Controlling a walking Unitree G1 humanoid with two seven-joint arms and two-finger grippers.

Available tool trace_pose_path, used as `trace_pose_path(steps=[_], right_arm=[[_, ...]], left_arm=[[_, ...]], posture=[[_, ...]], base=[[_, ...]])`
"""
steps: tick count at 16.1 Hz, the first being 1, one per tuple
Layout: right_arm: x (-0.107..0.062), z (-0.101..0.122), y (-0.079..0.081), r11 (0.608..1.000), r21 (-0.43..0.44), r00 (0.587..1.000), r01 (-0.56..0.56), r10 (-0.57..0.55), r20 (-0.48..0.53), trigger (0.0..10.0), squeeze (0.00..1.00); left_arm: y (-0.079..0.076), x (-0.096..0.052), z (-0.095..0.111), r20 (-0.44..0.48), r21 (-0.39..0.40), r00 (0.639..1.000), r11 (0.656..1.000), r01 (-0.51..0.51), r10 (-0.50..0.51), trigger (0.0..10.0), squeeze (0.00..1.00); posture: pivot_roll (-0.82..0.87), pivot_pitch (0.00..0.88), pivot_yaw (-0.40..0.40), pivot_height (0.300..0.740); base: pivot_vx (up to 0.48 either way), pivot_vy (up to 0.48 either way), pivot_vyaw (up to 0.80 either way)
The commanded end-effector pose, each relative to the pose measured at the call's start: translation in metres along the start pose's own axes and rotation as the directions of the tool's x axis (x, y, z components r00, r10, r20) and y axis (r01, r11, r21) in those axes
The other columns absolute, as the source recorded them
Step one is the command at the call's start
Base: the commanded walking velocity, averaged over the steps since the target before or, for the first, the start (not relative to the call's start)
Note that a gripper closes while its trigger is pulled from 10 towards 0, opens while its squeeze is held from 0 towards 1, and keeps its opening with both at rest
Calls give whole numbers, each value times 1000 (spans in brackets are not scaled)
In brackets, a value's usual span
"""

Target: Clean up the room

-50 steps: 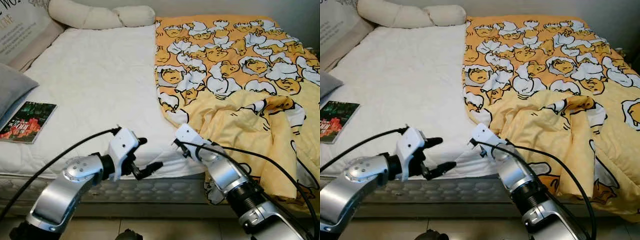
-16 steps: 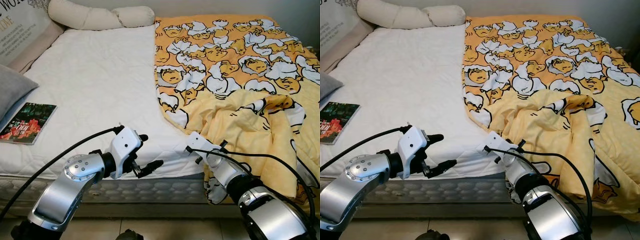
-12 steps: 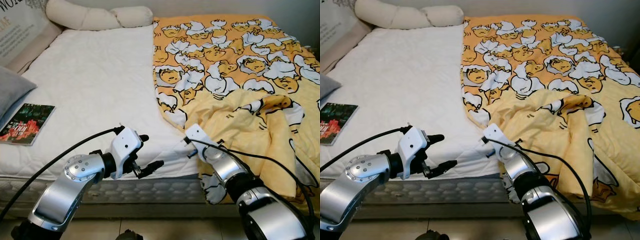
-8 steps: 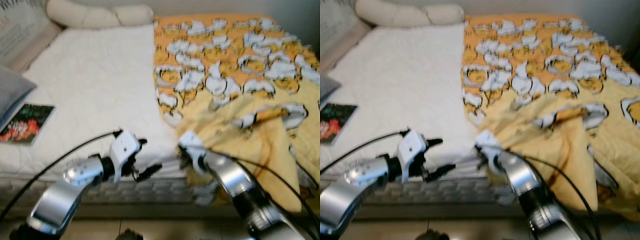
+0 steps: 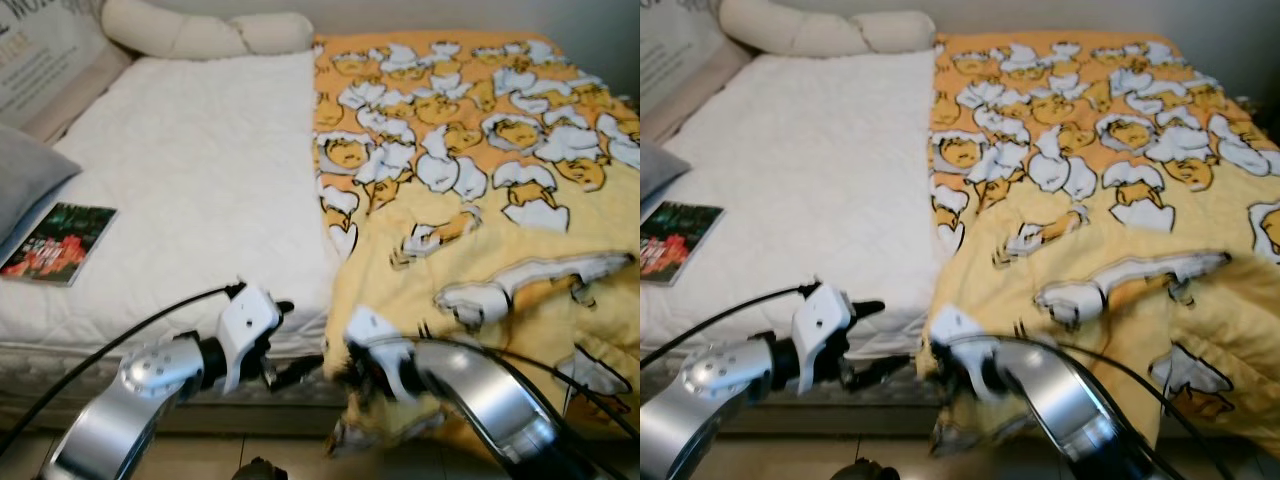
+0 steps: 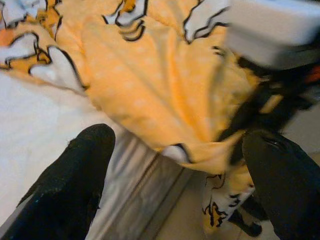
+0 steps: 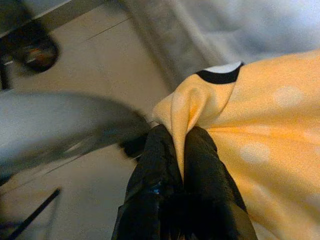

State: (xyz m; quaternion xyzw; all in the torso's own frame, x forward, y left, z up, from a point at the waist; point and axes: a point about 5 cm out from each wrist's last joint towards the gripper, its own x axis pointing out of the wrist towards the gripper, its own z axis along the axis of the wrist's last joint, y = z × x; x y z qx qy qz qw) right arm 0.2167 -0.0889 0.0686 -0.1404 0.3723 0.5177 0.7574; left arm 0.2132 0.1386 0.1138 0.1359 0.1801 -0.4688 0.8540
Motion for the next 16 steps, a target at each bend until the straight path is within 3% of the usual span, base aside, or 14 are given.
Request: trace_pose_path(steps=[1, 5, 6, 7, 8, 9, 13, 16], right_arm=[[-4, 2, 13, 999, -5, 999, -51, 51, -5, 0, 0], [-12, -15, 38, 996, 14, 993, -90, 91, -71, 0, 0], [-14, -16, 46, 994, 16, 991, -105, 106, -76, 902, 0], [-14, -16, 48, 994, 13, 991, -104, 105, -79, 10000, 0], [-12, -15, 50, 994, 60, 993, -89, 93, -67, 10000, 0], [-11, -14, 50, 992, 76, 993, -98, 102, -54, 10000, 1000], [-11, 6, 41, 989, 119, 995, -82, 75, 60, 10000, 1000], [-21, 20, 27, 997, 53, 997, -56, 53, 64, 10000, 1000]], left_arm=[[-6, -2, 2, -4, 2, 1000, 1000, 26, -26, 10000, 125], [-21, -3, 0, -13, -32, 998, 997, 67, -67, 10000, 94], [-25, -4, -1, -15, -41, 997, 997, 71, -72, 10000, 86], [-27, -4, -2, -16, -45, 997, 996, 73, -73, 10000, 75], [-29, -4, -2, -19, -50, 997, 996, 74, -75, 10000, 35], [-29, -3, -2, -21, -49, 997, 996, 75, -76, 10000, 27], [-15, 3, 3, -4, -16, 1000, 1000, 22, -22, 10000, 0], [1, 8, 10, 19, 20, 1000, 1000, -18, 18, 10000, 0]], posture=[[22, 40, 77, 740], [3, 107, 77, 740], [-2, 115, 75, 740], [-5, 115, 74, 740], [-8, 116, 76, 740], [-9, 118, 77, 740], [-4, 74, 71, 740], [-9, 4, 70, 740]], base=[[0, 0, 0], [0, 0, 0], [0, 0, 0], [0, 0, 0], [0, 0, 0], [0, 0, 0], [0, 0, 0], [0, 0, 0]])
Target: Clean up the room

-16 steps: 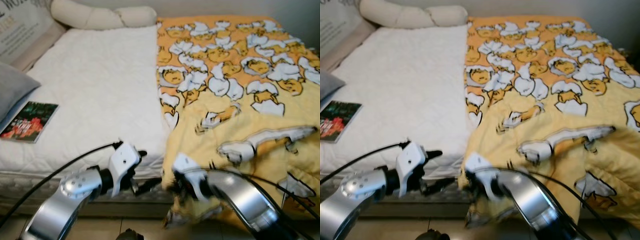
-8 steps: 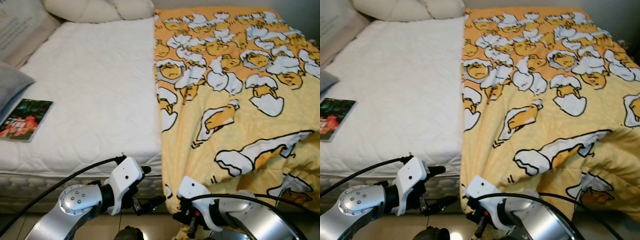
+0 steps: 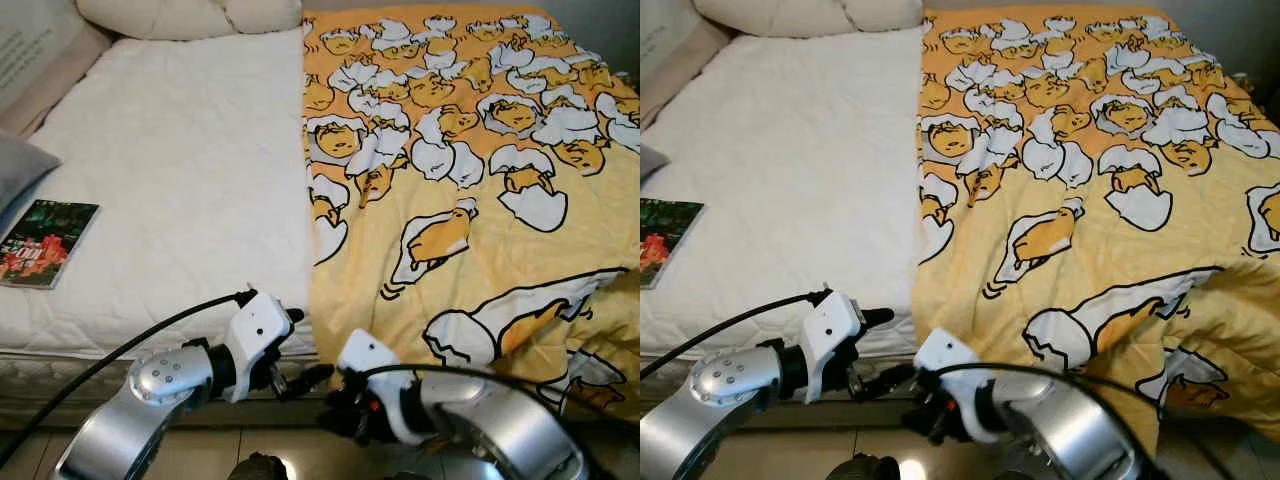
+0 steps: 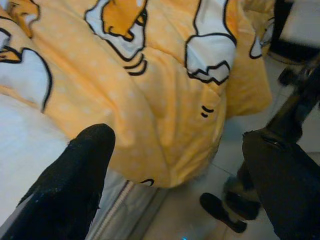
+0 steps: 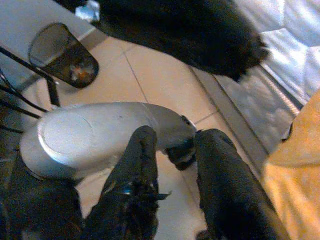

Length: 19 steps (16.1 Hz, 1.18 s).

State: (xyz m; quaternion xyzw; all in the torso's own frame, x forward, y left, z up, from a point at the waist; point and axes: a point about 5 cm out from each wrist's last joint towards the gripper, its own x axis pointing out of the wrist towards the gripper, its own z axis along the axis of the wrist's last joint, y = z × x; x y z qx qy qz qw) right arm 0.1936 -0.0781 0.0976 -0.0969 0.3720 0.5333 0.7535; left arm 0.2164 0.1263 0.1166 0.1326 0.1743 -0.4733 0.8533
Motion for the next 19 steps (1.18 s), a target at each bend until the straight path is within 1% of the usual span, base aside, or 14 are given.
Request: trace_pose_path(steps=[1, 2, 3, 4, 6, 7, 8, 9, 10, 11, 12, 14, 15, 19], right_arm=[[-5, 6, -5, 1000, -4, 1000, 12, -12, 23, 10000, 1000], [-8, 10, -8, 1000, -10, 999, 24, -24, 36, 10000, 1000], [-15, 19, -19, 995, -1, 991, 99, -98, 89, 10000, 1000], [-23, 27, -35, 974, 30, 962, 224, -226, 153, 10000, 1000], [-34, 24, -59, 895, 155, 871, 419, -444, 208, 10000, 1000], [-40, 16, -71, 826, 206, 803, 524, -560, 201, 10000, 1000], [-46, 10, -79, 756, 237, 725, 610, -653, 218, 10000, 1000], [-52, 10, -82, 703, 275, 635, 656, -711, 303, 10000, 1000], [-54, 9, -82, 672, 316, 576, 670, -739, 349, 10000, 914], [-54, 8, -82, 665, 329, 564, 670, -745, 356, 10000, 914], [-55, -2, -82, 615, 417, 509, 669, -788, 346, 10000, 0], [-53, -21, -77, 554, 480, 457, 681, -833, 313, 10000, 0], [-51, -38, -73, 513, 511, 431, 689, -858, 279, 10000, 0], [-50, -50, -68, 500, 515, 425, 696, -865, 266, 10000, 0]], left_arm=[[7, -1, 3, 9, 22, 999, 999, -31, 30, 10000, 0], [10, 0, 4, 14, 26, 999, 999, -38, 38, 10000, 0], [19, 3, 6, 25, 28, 997, 997, -73, 73, 10000, 0], [29, 6, 7, 39, 19, 991, 991, -129, 128, 10000, 0], [42, 10, 9, 63, -15, 967, 969, -247, 247, 10000, 0], [43, 13, 11, 98, -52, 953, 958, -281, 285, 10000, 0], [45, 14, 13, 125, -98, 928, 935, -341, 351, 10000, 0], [49, 12, 12, 152, -166, 870, 880, -445, 469, 10000, 0], [51, 9, 9, 152, -188, 832, 842, -506, 534, 10000, 0], [52, 9, 8, 151, -191, 824, 834, -517, 545, 10000, 0], [49, 5, 4, 151, -208, 804, 814, -542, 574, 10000, 0], [43, 0, 1, 158, -217, 788, 799, -560, 595, 10000, 0], [41, -5, -3, 151, -229, 770, 780, -583, 620, 10000, 0], [40, -11, -7, 141, -212, 760, 769, -603, 635, 10000, 0]], posture=[[-10, 0, 69, 740], [-10, 0, 69, 740], [-19, 0, 72, 740], [-27, 0, 76, 740], [-37, 0, 83, 740], [-40, 0, 84, 740], [-41, 0, 85, 740], [-44, 0, 85, 740], [-47, 0, 82, 740], [-47, 0, 81, 740], [-44, 0, 70, 740], [-34, 0, 56, 740], [-28, 0, 52, 740], [-23, 0, 53, 740]], base=[[0, 0, 0], [0, 0, 0], [0, 0, 0], [0, 0, 0], [0, 0, 0], [0, 0, 0], [0, 0, 0], [0, 0, 0], [0, 0, 0], [0, 0, 0], [0, 0, 0], [0, 0, 0], [0, -311, 0], [0, -320, -302]])
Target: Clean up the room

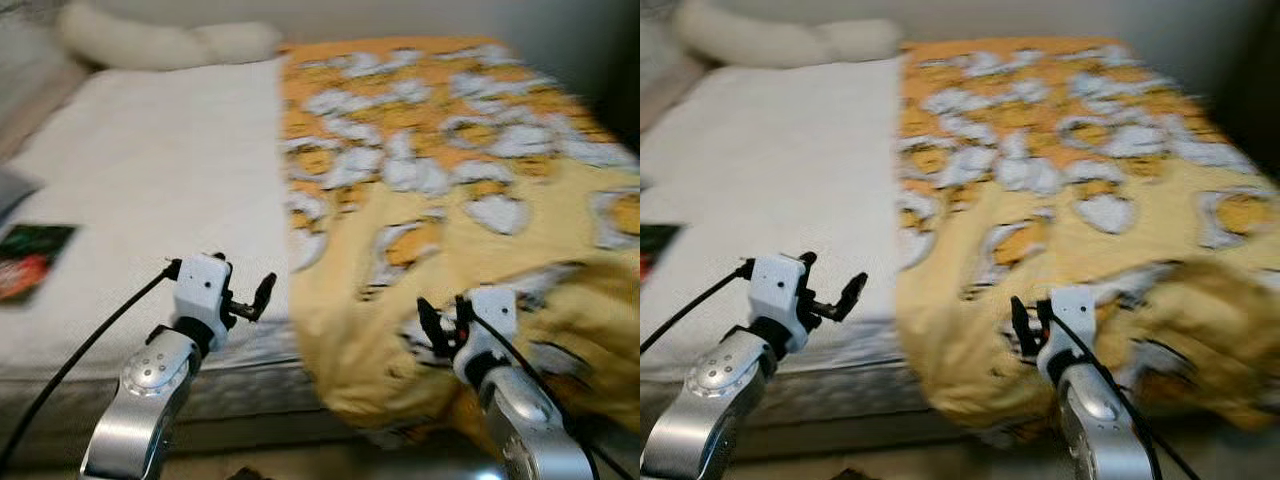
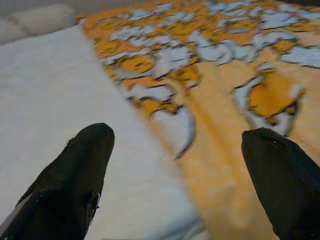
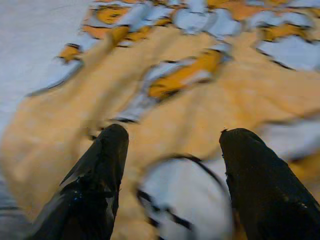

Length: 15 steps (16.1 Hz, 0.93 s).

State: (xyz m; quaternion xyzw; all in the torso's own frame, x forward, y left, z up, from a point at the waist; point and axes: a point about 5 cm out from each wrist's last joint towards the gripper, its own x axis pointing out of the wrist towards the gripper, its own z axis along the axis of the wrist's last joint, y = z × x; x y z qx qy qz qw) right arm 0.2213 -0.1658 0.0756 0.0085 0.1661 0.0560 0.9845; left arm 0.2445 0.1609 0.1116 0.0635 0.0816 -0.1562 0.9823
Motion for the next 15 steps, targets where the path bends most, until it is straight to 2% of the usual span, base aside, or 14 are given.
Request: trace_pose_path(steps=[1, 4, 6, 8, 9, 11, 14, 15], right_arm=[[-1, 2, -2, 1000, -13, 1000, 9, -9, 24, 10000, 0], [3, 6, -1, 998, -64, 999, -9, 12, 46, 10000, 0], [9, 13, -3, 988, -151, 998, 28, -19, 63, 10000, 0], [13, 18, -5, 983, -180, 997, 27, -14, 73, 10000, 0], [14, 20, -6, 982, -185, 997, 25, -11, 74, 10000, 0], [16, 20, -11, 982, -186, 997, 38, -26, 68, 10000, 0], [20, 16, -25, 977, -186, 994, 106, -106, 11, 10000, 0], [24, 14, -30, 977, -181, 993, 115, -119, -10, 10000, 510]], left_arm=[[-1, -2, 6, 27, 20, 1000, 1000, 4, -5, 10000, 0], [-1, -3, 6, 28, 25, 1000, 1000, -11, 10, 10000, 0], [-3, -2, 5, 9, -7, 1000, 1000, -27, 28, 10000, 0], [-3, -2, 6, 22, -18, 999, 999, -46, 47, 10000, 0], [-3, -2, 6, 24, -33, 998, 998, -60, 61, 10000, 0], [-3, -2, 7, 26, -44, 997, 996, -73, 74, 10000, 0], [-9, -1, 7, 23, 1, 1000, 1000, -12, 12, 10000, 0], [-13, -1, 7, 21, 18, 999, 999, 31, -31, 10000, 0]], posture=[[-23, 0, 54, 740], [-25, 0, 52, 740], [-25, 0, 49, 740], [-25, 0, 46, 740], [-26, 0, 44, 740], [-29, 0, 37, 740], [-33, 0, 31, 740], [-35, 0, 30, 740]], base=[[0, -319, 0], [0, -320, -135], [0, 0, 0], [0, 388, 0], [0, 480, 0], [0, 0, 0], [0, 0, 0], [0, 0, 0]])
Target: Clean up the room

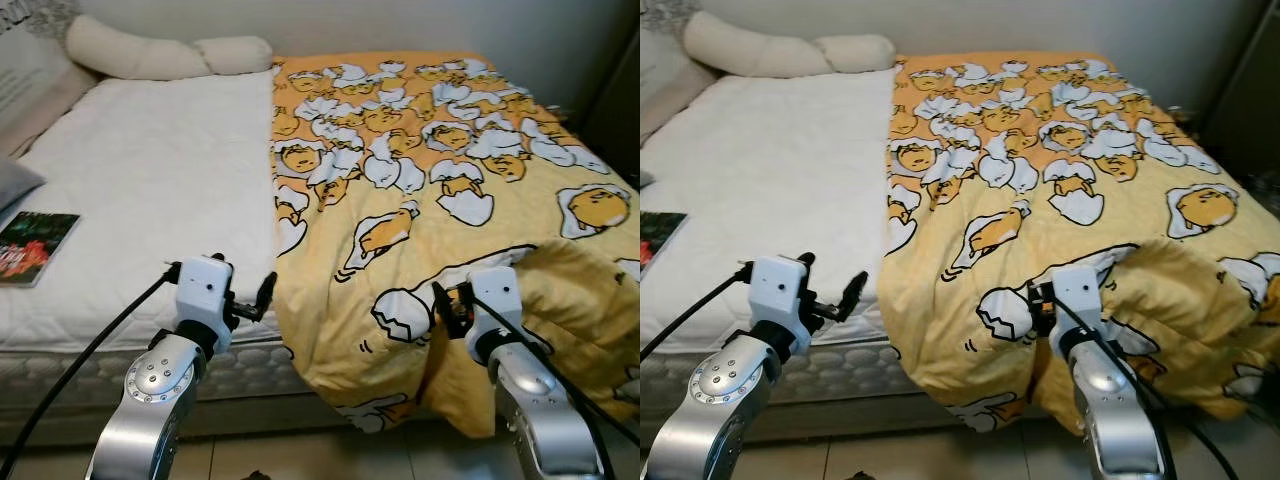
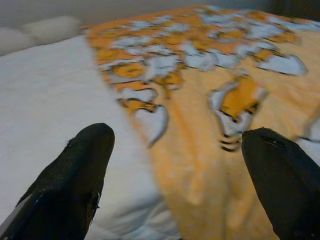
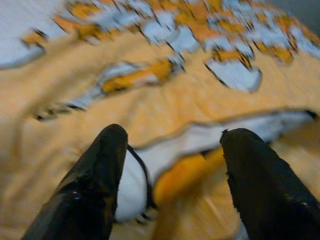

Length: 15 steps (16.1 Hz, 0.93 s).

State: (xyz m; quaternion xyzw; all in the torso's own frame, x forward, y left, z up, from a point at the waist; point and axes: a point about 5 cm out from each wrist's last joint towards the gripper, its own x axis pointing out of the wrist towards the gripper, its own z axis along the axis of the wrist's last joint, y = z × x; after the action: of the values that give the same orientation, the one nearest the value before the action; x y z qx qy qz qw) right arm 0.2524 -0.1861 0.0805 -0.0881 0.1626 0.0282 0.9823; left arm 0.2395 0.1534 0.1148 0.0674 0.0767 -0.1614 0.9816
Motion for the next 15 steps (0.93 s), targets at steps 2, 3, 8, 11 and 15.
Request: trace_pose_path(steps=[2, 3, 8, 11, 15], right_arm=[[8, -7, -14, 999, 1, 998, 42, -42, -54, 10000, 1000], [17, -14, -22, 998, -5, 993, 59, -60, -103, 10000, 1000], [50, -36, -59, 993, 96, 981, 73, -54, -187, 10000, 1000], [57, -33, -82, 994, 86, 978, 70, -52, -201, 10000, 1000], [59, -28, -98, 1000, -11, 977, -20, 17, -214, 10000, 1000]], left_arm=[[-11, 4, 6, 15, 11, 995, 995, 94, -95, 10000, 0], [-15, 5, 8, 15, 16, 986, 986, 165, -165, 10000, 0], [-32, 10, 25, 27, 64, 898, 897, 437, -439, 10000, 0], [-40, 3, 33, 1, 67, 826, 824, 562, -563, 10000, 0], [-40, -16, 42, -25, 74, 790, 787, 613, -613, 10000, 0]], posture=[[-32, 0, 29, 740], [-27, 0, 25, 740], [1, 1, 54, 740], [33, 106, 85, 740], [88, 224, 116, 740]], base=[[0, 0, 0], [0, 0, 0], [0, 0, 0], [0, 0, 0], [0, 0, 0]])
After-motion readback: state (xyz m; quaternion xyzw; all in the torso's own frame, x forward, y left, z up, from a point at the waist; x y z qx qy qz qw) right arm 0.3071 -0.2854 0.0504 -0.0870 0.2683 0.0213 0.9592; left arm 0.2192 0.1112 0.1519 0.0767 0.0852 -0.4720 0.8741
